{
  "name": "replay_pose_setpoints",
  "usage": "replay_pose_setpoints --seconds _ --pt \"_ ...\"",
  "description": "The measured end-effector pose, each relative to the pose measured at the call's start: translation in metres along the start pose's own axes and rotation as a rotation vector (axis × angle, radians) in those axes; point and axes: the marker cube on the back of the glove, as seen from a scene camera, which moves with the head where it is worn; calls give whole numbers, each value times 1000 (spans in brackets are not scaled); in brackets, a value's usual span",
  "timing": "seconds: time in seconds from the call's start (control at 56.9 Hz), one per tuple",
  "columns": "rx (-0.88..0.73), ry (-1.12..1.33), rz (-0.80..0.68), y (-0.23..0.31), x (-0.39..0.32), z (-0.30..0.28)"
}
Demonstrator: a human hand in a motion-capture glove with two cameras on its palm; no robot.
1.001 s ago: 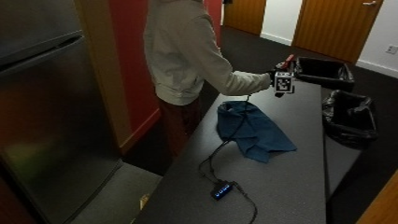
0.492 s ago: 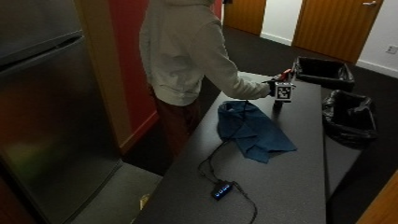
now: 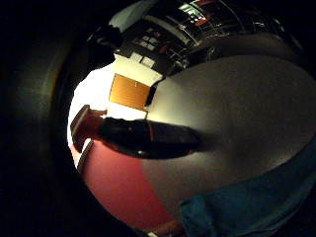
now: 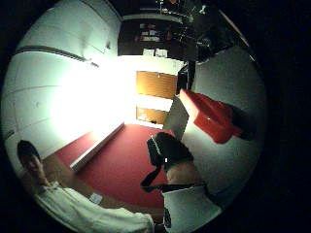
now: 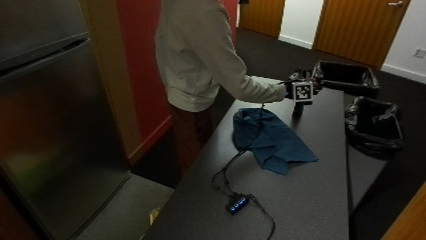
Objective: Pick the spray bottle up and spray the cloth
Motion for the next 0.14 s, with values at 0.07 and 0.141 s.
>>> replay_pose_setpoints --seconds 0.07,0.141 --pt "64 -7 -32 2 -15 -20" --pt "222 -68 -76 -8 -38 -29"
